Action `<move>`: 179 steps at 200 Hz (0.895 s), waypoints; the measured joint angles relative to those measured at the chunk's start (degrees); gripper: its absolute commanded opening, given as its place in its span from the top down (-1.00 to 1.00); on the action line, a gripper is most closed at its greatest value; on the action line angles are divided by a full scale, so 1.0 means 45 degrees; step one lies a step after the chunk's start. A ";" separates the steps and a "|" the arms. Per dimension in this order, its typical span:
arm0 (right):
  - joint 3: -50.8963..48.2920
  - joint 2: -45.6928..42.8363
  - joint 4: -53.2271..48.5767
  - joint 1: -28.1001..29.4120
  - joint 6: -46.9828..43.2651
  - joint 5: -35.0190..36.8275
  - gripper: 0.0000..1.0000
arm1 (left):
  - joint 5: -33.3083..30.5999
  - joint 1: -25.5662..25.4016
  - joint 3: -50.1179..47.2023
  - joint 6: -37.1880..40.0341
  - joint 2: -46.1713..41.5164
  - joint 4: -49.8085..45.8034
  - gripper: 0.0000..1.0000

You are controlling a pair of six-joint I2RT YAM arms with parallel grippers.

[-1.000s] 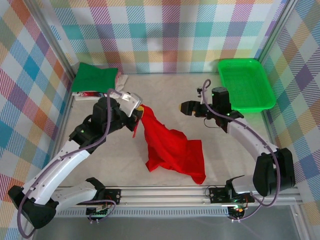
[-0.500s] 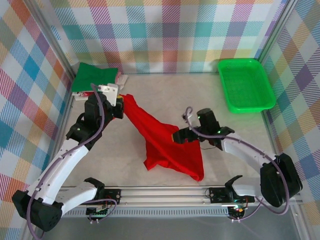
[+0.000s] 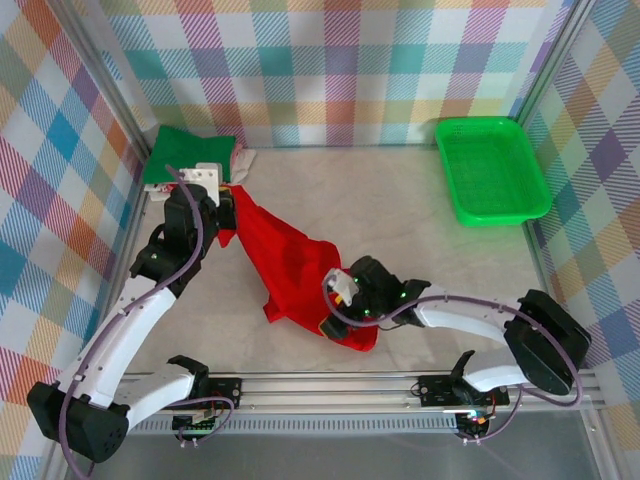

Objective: Fold and stack the t-shirts

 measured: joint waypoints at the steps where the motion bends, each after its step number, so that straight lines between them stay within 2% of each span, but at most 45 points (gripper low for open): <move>1: -0.0010 0.0000 0.0005 0.0058 -0.0039 0.0010 -0.83 | -0.0005 0.0005 0.0000 0.0000 0.0000 -0.0005 1.00; 32: -0.0097 0.0039 -0.0097 0.1069 -0.0525 0.0714 -0.83 | -0.0243 0.0165 0.0000 -0.0262 0.0000 -0.0005 1.00; 43: -0.0097 0.0194 -0.0078 0.1243 -0.0651 0.1214 -0.77 | -0.0253 0.0243 0.0000 -0.0350 0.0000 -0.0005 1.00; 50: -0.0097 0.0355 -0.0083 0.1273 -0.0695 0.1501 -0.58 | -0.0291 0.0272 0.0000 -0.0393 -0.0005 -0.0005 1.00; 61: -0.0097 0.0661 -0.0107 0.1287 -0.0835 0.1972 -0.09 | -0.0350 0.0311 -0.0015 -0.0495 -0.0034 -0.0005 1.00; 73: -0.0097 0.0937 -0.0204 0.1292 -0.0826 0.2477 0.29 | -0.0471 0.0345 -0.0083 -0.0627 -0.0126 -0.0015 1.00; 89: -0.0141 0.0971 -0.0296 0.1292 -0.0831 0.3016 1.00 | -0.0563 0.0442 -0.0204 -0.0738 -0.0340 -0.0024 1.00; 112: -0.0126 0.0219 -0.0763 0.1287 -0.0767 0.3745 1.00 | -0.0568 0.0593 -0.0238 -0.0918 -0.0729 -0.0219 1.00; 130: 0.0267 -0.1336 -0.1972 0.1200 -0.0777 0.4022 1.00 | -0.0355 0.0593 -0.0204 -0.0903 -0.1219 -0.0675 1.00; 160: 0.2283 -0.4852 -0.4133 0.0641 -0.0646 0.4095 1.00 | 0.0389 0.0612 0.0442 -0.0578 -0.2487 -0.1831 1.00; 179: 0.4182 -0.6659 -0.5382 0.0219 -0.0389 0.4556 1.00 | 0.1588 0.0617 0.1345 -0.0262 -0.3483 -0.2506 1.00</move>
